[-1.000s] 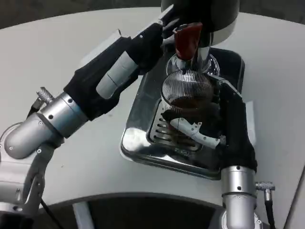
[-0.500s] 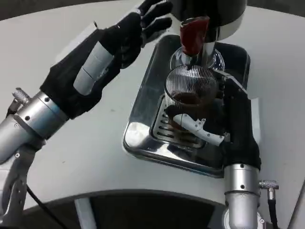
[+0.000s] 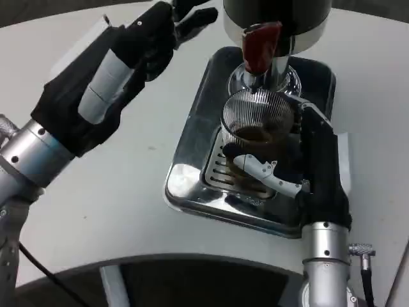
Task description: Grasp the cup under the faucet to collect the drink, then remove the cup.
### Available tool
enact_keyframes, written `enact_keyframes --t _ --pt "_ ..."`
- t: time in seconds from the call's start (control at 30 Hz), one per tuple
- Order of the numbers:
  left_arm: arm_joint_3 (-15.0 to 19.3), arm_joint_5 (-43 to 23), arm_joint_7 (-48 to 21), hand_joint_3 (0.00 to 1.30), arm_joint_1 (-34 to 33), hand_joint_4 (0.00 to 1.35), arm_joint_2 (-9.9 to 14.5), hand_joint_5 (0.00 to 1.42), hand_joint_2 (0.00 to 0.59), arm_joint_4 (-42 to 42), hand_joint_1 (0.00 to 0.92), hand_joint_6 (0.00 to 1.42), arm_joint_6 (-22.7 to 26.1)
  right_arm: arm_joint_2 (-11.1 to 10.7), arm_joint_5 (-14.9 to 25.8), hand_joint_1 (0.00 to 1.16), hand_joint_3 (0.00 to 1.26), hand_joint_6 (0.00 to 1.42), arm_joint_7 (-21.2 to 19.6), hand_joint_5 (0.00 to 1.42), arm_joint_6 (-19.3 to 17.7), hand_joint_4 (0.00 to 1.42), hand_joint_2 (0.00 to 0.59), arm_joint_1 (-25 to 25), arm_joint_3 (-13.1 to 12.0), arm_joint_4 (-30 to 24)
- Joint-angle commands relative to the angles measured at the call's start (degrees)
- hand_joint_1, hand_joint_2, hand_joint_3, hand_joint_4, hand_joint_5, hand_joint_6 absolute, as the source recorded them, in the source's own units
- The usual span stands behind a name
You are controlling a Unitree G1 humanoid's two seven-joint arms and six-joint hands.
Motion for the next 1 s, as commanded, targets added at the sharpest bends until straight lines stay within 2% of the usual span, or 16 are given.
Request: enact_keyframes --t 0.03,0.3,1.0 --pt "1.71 -0.95 0.56 0.06 2.56 0.00 1.10 0.06 0.040 -1.79 0.000 0.00 0.99 0.13 0.31 0.99 0.60 0.63 0.80 0.76 0.36 0.69 0.142 2.56 0.11 -2.07" --pt "3.74 -1.89 0.87 0.08 5.33 0.00 1.82 0.07 0.034 -3.26 0.000 0.00 1.51 0.13 0.55 0.99 0.60 0.63 2.95 0.76 1.06 0.69 0.142 5.60 0.33 -7.56" --pt "7.75 -2.20 1.17 0.09 13.58 0.00 2.44 0.07 0.042 -8.68 0.000 0.01 2.41 -1.34 2.58 0.99 0.60 0.63 11.75 0.76 5.45 0.69 0.142 17.19 0.11 -28.35"
